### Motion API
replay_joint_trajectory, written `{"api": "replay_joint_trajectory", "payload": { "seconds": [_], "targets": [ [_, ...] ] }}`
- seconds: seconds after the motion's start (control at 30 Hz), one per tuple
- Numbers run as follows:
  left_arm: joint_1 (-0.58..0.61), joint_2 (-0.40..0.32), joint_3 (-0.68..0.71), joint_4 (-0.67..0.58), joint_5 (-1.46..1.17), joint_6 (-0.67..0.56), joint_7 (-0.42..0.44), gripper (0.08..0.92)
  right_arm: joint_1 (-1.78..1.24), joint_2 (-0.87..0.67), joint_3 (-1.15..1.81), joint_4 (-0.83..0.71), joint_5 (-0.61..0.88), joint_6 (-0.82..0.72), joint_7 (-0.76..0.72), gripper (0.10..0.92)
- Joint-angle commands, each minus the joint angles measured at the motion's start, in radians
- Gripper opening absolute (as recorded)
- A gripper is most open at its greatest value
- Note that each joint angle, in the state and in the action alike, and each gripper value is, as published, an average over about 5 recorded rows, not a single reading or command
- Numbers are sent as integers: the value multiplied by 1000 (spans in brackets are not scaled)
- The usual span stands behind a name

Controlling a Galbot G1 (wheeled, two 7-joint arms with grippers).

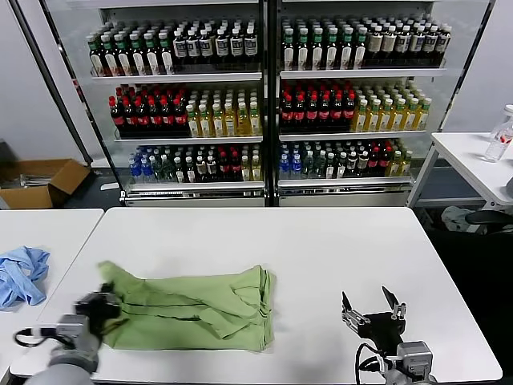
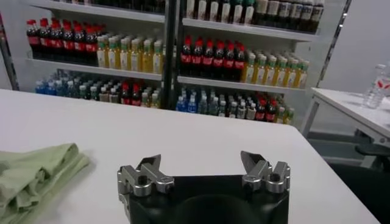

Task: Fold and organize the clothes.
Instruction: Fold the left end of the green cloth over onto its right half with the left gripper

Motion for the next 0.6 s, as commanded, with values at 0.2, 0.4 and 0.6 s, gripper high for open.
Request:
{"api": "replay_joint_trajectory", "payload": {
  "seconds": [0.2, 0.4, 0.6],
  "targets": [
    [-161, -185, 369, -28, -396, 1, -33, 97, -21, 6, 18, 17, -20, 2, 1, 823],
    [-246, -224, 387, 64, -390, -1, -34, 97, -24, 12, 7, 13, -33, 2, 0, 823],
    [-275, -261, 446, 101, -358, 2, -31, 97, -19, 14, 5, 5, -34, 1, -6, 822]
  ]
}}
